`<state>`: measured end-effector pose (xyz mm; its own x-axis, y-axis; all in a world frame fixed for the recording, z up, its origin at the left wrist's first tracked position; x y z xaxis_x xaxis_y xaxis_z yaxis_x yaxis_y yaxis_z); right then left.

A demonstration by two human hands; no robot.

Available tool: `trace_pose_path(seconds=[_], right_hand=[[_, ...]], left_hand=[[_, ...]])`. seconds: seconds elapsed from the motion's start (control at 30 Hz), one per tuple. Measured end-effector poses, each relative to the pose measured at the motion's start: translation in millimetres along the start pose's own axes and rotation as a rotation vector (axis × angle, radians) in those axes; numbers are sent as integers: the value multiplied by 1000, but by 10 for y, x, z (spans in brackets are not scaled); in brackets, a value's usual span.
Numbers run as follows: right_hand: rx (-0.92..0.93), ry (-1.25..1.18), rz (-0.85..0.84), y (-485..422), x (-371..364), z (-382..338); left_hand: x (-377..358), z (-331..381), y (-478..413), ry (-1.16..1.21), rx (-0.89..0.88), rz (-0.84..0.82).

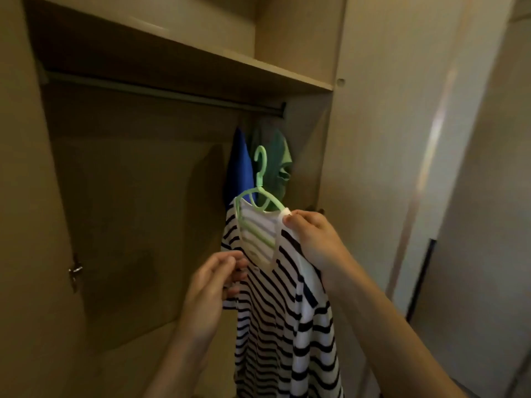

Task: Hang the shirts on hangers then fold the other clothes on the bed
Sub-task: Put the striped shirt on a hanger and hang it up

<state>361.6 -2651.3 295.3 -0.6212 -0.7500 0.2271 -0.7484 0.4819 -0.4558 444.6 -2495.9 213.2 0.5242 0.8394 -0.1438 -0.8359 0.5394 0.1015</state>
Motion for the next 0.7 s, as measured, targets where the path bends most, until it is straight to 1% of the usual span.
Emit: trace_pose_path(seconds=[0.07, 0.27, 0.4, 0.57, 0.7], right_hand=[[0, -26, -35, -481, -79, 108], [-1, -166, -25, -1762, -264, 201], [53, -191, -100, -2741, -510, 137], [81, -277, -125, -3796, -781, 51], [109, -304, -171, -4489, -1041, -9]], left_hand=[[20, 202, -302, -5, -42, 46], [131, 726, -1056, -38, -108, 177], [192, 1143, -1579, -65, -175, 276], [217, 1519, -2102, -167, -229, 393], [287, 1747, -2440, -198, -233, 466]])
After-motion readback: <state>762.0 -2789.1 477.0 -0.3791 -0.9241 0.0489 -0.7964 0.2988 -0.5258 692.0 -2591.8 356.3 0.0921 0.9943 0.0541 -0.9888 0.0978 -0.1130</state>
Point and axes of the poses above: each hand's wrist, its own y-axis away from the middle knuckle, its own x-axis out of the back of the hand, z = x × y, the point moved 10 cm from there along -y, towards the middle knuckle, and after that the axes turned 15 degrees about x, right-handed, at the moved point
